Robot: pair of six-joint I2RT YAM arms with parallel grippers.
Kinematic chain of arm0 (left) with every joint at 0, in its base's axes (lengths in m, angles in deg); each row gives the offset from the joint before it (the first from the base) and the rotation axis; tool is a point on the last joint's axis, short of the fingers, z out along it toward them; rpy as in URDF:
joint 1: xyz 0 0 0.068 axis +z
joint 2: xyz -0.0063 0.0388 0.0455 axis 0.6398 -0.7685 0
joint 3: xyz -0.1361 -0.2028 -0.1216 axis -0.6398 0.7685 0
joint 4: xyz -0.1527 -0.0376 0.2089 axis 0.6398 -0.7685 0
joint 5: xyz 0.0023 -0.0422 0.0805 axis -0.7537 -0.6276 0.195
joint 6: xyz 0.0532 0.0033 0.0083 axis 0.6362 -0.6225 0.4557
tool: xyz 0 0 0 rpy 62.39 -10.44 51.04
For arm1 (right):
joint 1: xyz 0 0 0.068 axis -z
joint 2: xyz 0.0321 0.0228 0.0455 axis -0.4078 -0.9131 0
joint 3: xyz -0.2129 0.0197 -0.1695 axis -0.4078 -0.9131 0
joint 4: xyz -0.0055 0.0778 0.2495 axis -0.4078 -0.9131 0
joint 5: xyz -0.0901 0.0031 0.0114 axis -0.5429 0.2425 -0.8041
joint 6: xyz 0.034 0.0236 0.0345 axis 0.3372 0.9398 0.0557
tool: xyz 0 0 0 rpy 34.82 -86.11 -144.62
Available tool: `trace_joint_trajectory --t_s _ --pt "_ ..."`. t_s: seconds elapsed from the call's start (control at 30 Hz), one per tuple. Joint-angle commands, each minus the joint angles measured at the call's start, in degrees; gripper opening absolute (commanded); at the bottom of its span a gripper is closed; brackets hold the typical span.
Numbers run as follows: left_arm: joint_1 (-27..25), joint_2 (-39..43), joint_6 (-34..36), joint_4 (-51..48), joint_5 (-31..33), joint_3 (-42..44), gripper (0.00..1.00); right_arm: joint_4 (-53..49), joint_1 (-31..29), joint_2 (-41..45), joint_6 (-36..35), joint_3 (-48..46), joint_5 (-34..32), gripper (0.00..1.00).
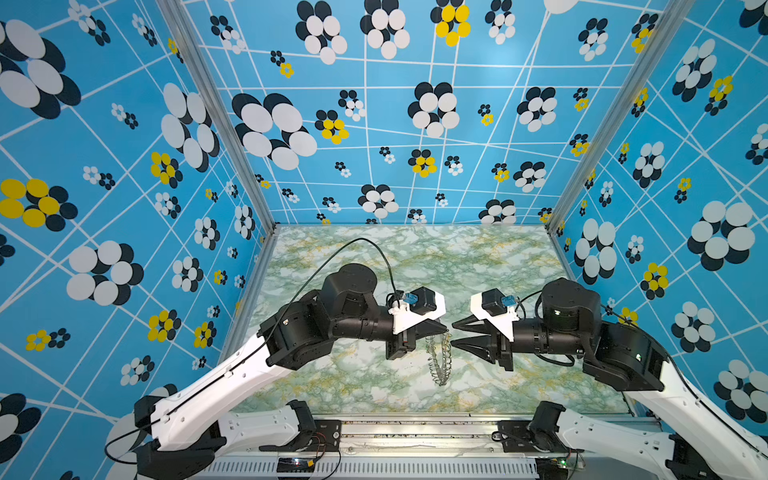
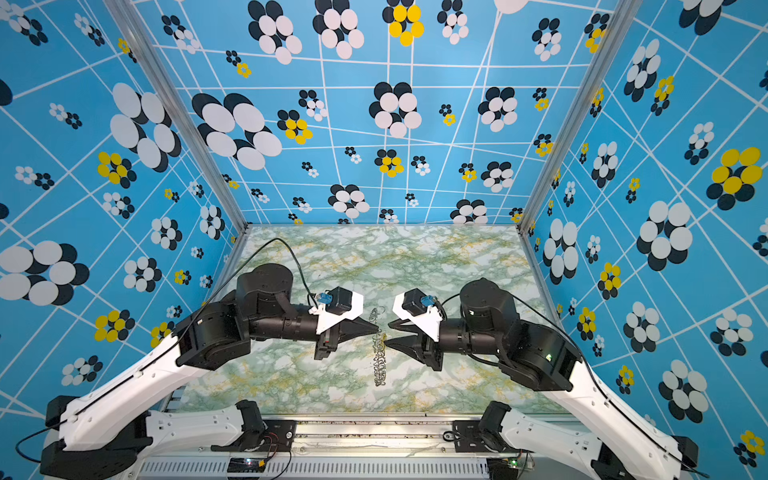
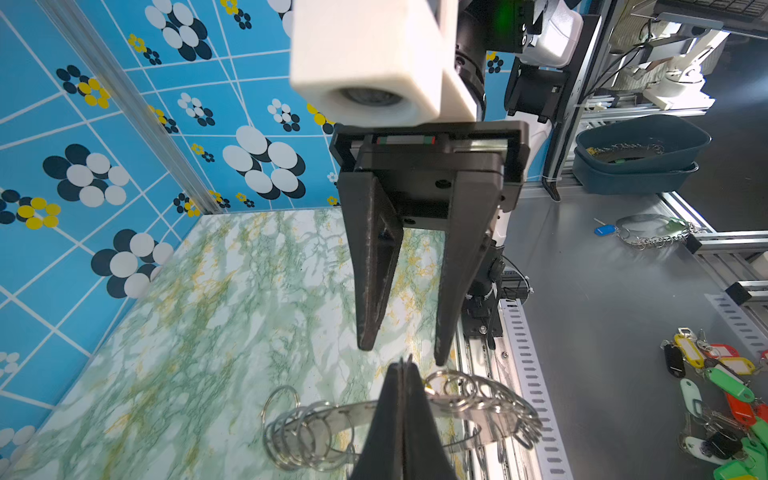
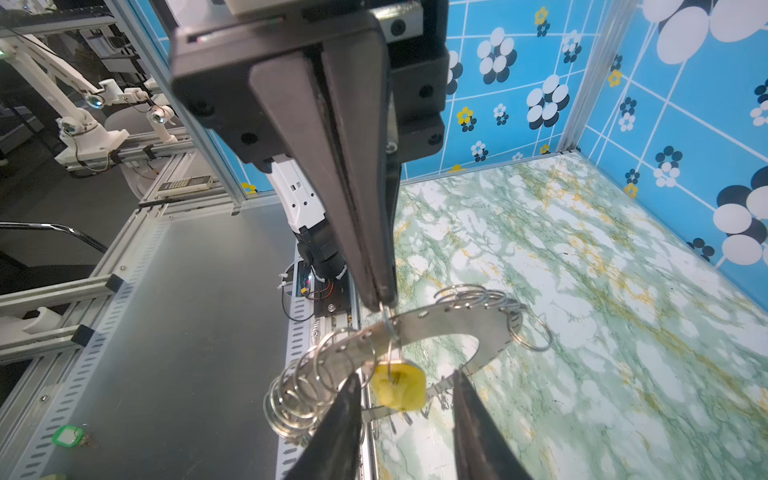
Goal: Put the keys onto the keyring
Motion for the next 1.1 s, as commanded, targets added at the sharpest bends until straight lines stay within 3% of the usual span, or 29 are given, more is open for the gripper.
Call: trace_joint_trajectory --t_s 0.0,0.13,0.23,0.43,0.57,1.07 --pt "0.03 1.1 -0.6 3.82 -2.1 0.68 0.0 1.74 0.08 0.35 -0.65 0.7 -0.13 0.36" --pt "0.03 1.16 -0.86 3.89 -2.06 0.86 0.0 2.87 0.08 0.5 -0.08 0.64 0.64 0.27" --pt "0.03 1.41 -0.95 4.31 -1.9 1.12 0.0 2.93 0.08 0.35 0.23 0.55 1.26 0.14" --pt "0.12 1.94 -1.29 5.88 -1.51 1.73 0.0 2.26 0.08 -0.1 0.16 0.39 1.89 0.12" --pt "0.08 2.19 -1.72 7.43 -1.28 2.27 0.0 2.51 0.08 -0.08 0.4 0.4 2.22 0.0" --pt "1.88 4.62 -8.0 24.75 -0.87 9.29 0.0 8.21 0.0 0.31 3.73 -2.92 4.74 0.0"
